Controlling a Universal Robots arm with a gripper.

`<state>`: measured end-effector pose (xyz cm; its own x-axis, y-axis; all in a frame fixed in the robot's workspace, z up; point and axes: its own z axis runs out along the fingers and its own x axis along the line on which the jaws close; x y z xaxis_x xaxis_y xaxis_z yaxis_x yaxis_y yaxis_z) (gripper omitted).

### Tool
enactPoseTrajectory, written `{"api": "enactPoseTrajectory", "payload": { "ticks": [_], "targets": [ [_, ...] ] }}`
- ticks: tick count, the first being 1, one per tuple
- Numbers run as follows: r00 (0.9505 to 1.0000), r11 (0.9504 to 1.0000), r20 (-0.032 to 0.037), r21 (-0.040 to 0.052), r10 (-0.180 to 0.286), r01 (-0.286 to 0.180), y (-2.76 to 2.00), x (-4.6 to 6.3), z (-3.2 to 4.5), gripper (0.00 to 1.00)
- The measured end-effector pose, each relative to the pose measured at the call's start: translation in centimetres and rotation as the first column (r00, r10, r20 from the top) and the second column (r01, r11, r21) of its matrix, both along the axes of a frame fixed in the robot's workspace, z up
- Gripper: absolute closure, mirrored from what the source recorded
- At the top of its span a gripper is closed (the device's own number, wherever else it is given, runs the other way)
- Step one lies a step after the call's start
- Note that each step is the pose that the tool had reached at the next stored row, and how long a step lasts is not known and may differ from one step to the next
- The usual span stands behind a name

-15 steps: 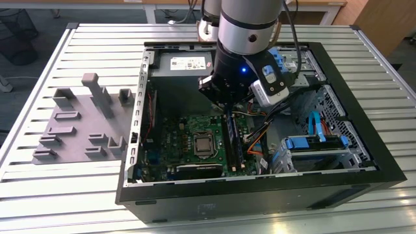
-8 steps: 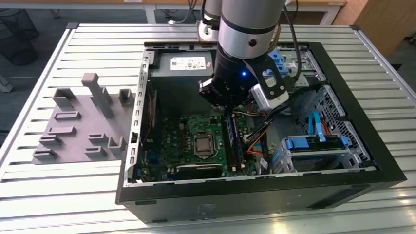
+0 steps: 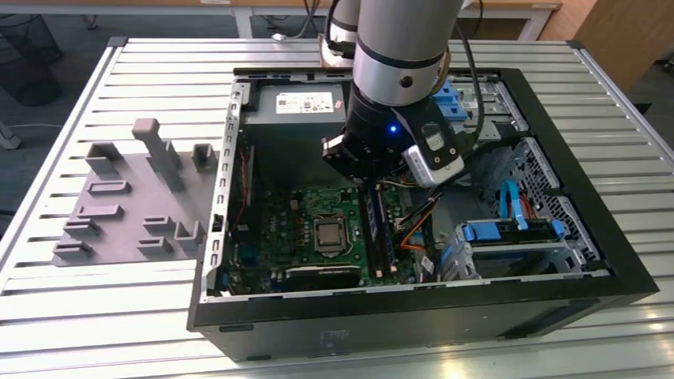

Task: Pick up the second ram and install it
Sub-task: 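Insert the second ram into the second slot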

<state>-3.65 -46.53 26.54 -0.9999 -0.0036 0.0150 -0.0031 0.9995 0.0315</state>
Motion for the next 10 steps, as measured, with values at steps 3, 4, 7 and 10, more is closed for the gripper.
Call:
{"api": "enactPoseTrajectory", "payload": {
  "ticks": [3,4,7,10],
  "targets": [
    [1.0,1.0,0.0,0.0,0.0,0.0,0.0,0.0,-0.54,0.86],
    [1.0,1.0,0.0,-0.0001,0.0,0.0,0.0,0.0,-0.71,0.86],
    [1.0,1.0,0.0,0.0,0.0,0.0,0.0,0.0,-1.25,0.86],
    [1.0,1.0,0.0,-0.0001,0.0,0.0,0.0,0.0,-1.75,0.86]
  ]
}}
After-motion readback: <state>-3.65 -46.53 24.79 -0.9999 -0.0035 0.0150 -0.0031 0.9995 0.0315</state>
